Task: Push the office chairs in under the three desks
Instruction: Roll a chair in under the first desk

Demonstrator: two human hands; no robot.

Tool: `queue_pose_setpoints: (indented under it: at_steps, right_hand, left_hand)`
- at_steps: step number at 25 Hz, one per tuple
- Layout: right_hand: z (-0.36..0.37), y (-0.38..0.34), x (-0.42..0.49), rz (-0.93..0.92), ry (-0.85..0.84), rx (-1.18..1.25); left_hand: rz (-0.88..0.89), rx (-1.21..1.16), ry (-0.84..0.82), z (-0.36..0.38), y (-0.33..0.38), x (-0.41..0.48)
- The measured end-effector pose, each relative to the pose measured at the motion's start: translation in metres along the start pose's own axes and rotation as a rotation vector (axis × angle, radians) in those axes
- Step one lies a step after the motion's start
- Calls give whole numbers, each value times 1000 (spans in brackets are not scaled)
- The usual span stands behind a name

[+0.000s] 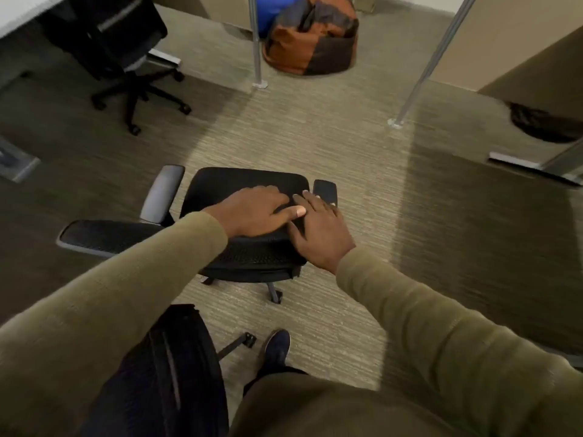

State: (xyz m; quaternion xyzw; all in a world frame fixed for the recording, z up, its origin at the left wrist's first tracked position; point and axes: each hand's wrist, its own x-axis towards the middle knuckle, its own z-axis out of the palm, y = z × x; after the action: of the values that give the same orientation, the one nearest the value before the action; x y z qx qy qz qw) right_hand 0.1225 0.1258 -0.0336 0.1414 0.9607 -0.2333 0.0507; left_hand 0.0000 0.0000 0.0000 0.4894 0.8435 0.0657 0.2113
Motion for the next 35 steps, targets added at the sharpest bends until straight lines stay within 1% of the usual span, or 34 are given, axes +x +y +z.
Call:
queue_pose_setpoints:
  at_steps: [1, 4, 6, 8, 10, 12, 15, 16, 17, 18, 20, 23, 25, 29, 35]
  right_hand:
    - [7, -8, 0, -46, -7, -2]
    - [18, -34, -5, -157, -40, -18]
    - [27, -47, -7, -200, -56, -21]
    - [34, -57, -7, -226, -106, -39]
    - [41, -65, -7, -258, -153, -99]
    - [45, -65, -6, -270, -188, -187]
    - [46, -60, -2, -283, -179, -301]
    - [47, -58, -1, -286, -162, -305]
    - [47, -57, 0, -292, -141, -305]
    - [46, -55, 1, -299, -127, -301]
    - [44, -51, 3, -309, -112, -295]
    - [38, -44, 8, -320, -72, -282]
    - [34, -41, 11, -321, -51, -270]
    - [31, -38, 25, -301, -21, -283]
    - [22, -29, 65, -243, 35, -281]
  left_hand:
    - [21, -21, 22, -1, -8, -13]
    - [62, -16, 10, 2, -35, -54]
    - [65, 12, 9, 6, -50, -77]
    - [66, 43, 7, 8, -62, -94]
    - [100, 47, 9, 7, -72, -103]
    - [120, 111, -92, 6, -79, -103]
    - [19, 158, -370, -2, -108, -103]
    - [-13, 162, -432, -6, -123, -105]
    - [-33, 190, -458, -9, -137, -107]
    - [-40, 216, -457, -9, -148, -111]
    - [-9, 247, -388, -4, -161, -113]
    - [90, 328, -272, 2, -163, -105]
    - [157, 406, -239, -3, -165, -95]
    - [233, 498, -264, -16, -169, -74]
    - [269, 592, -291, -42, -179, -27]
